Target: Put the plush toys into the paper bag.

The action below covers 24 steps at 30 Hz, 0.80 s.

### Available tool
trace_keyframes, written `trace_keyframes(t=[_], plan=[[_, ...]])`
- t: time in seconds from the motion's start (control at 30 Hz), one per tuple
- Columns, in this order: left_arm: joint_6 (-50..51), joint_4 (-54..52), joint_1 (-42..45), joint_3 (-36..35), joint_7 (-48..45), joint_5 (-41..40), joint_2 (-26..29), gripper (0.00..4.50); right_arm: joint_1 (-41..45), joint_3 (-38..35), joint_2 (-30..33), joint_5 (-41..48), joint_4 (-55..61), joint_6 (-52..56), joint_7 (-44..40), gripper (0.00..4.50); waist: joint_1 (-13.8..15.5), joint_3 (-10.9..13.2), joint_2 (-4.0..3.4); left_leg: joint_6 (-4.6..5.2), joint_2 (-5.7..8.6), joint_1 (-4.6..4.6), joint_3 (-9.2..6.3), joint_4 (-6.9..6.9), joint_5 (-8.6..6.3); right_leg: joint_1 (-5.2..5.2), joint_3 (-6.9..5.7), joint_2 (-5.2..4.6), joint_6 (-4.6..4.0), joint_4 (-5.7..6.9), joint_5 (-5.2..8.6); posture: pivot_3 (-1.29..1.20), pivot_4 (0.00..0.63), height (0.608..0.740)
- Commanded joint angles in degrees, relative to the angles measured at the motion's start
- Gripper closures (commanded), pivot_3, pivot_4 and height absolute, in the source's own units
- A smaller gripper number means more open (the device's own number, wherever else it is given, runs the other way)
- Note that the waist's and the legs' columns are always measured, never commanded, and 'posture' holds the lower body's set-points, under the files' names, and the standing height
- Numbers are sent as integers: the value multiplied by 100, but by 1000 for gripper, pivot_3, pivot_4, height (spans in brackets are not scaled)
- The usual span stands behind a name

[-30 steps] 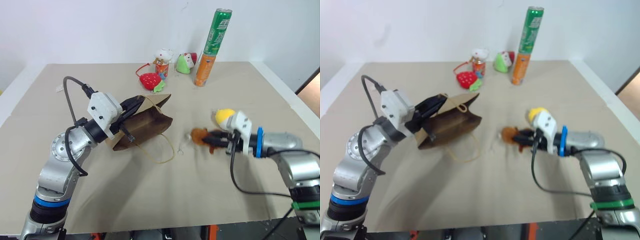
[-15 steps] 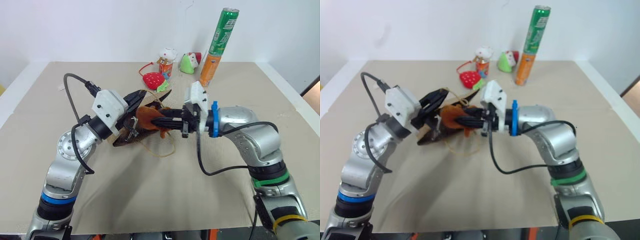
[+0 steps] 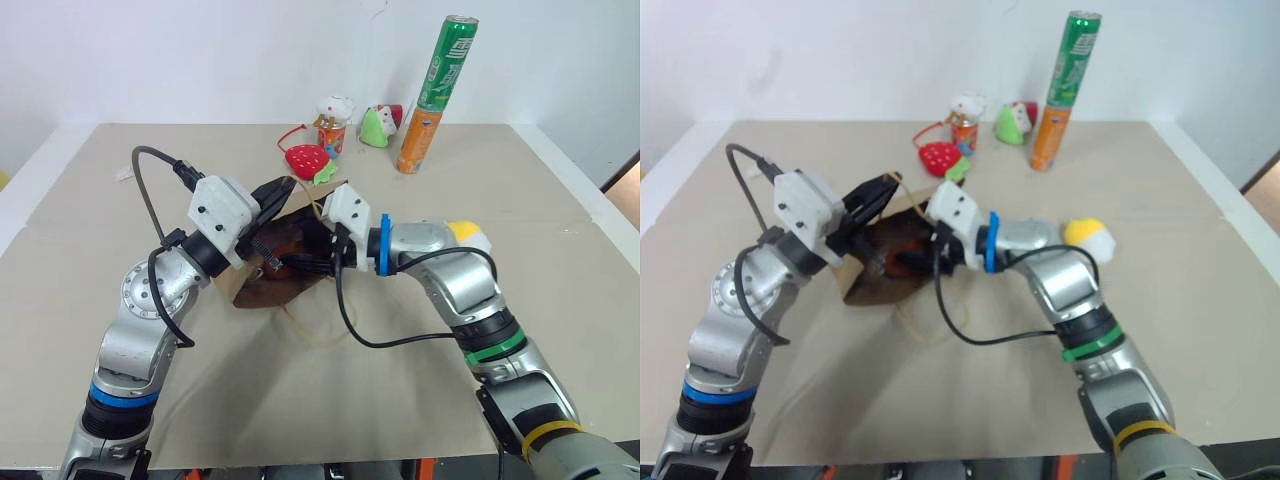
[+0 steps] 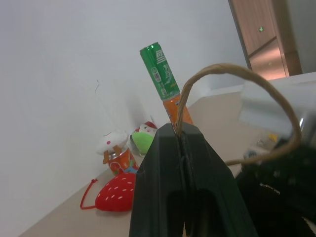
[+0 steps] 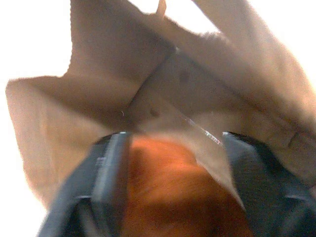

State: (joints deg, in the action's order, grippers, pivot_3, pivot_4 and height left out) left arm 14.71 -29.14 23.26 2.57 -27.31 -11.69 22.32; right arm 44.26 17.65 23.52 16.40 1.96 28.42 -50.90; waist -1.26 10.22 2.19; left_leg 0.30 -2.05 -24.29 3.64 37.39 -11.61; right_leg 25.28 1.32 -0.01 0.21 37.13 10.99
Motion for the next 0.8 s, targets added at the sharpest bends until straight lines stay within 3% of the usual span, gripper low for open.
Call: trace_keyframes(t=[0.03, 0.17, 0.27, 0.37, 0.6, 0.73, 0.77, 0.8], plan=[[-22, -125, 107, -70, 27, -10, 17, 4500, 51, -1524, 732, 1545, 1165, 1250, -371, 72, 3, -1, 1, 0, 2, -1, 0, 0, 0, 0, -1, -3, 0, 0, 0, 0, 150, 740], [-44, -98, 105, -73, -18, -16, 34, 4500, -213, -2502, 1761, 1751, 782, 1706, -621, 72, 5, 0, 0, 0, 6, 0, -3, 1, 0, -3, -4, -9, 0, -1, 1, 0, 150, 740], [-73, -78, 106, -64, -37, -17, 26, 4500, -536, -2490, 2404, 744, 64, 1042, -129, 72, 28, 0, 0, 1, 20, -1, -4, 1, 0, -7, -14, -21, -4, -2, 7, 0, 150, 740], [-75, -99, 99, -18, -23, -18, -17, 4500, -759, -2310, 2631, -213, -759, 439, 768, 72, 7, -1, 2, 4, 27, 1, 1, 1, 0, -8, -5, -29, -20, -7, 19, 0, 150, 740], [-23, -171, 62, 32, 0, -9, -93, 4500, -1007, -2306, 2003, -890, -1850, 363, 2147, 72, -14, 0, -1, 6, 25, 8, 10, -1, 1, -5, 14, -4, 10, -4, -1, 0, 150, 740], [-4, -185, 71, 46, -11, -7, -103, 4500, -990, -2378, 1689, -918, -2136, 525, 2468, 72, -12, 1, -7, 7, 26, 8, 13, -2, 1, -3, 26, -3, 16, -3, -6, 0, 150, 740], [-4, -180, 74, 40, -16, -10, -101, 4500, -987, -2402, 1631, -926, -2172, 545, 2547, 304, -7, 1, -6, 7, 26, 9, 14, -2, 1, -5, 27, -4, 18, -3, -7, 0, 150, 740], [-1, -179, 75, 30, -21, -13, -95, 4500, -992, -2423, 1591, -918, -2178, 550, 2597, 854, -6, 1, -6, 7, 26, 9, 14, 0, 1, -6, 28, -7, 21, -4, -8, 0, 150, 740]])
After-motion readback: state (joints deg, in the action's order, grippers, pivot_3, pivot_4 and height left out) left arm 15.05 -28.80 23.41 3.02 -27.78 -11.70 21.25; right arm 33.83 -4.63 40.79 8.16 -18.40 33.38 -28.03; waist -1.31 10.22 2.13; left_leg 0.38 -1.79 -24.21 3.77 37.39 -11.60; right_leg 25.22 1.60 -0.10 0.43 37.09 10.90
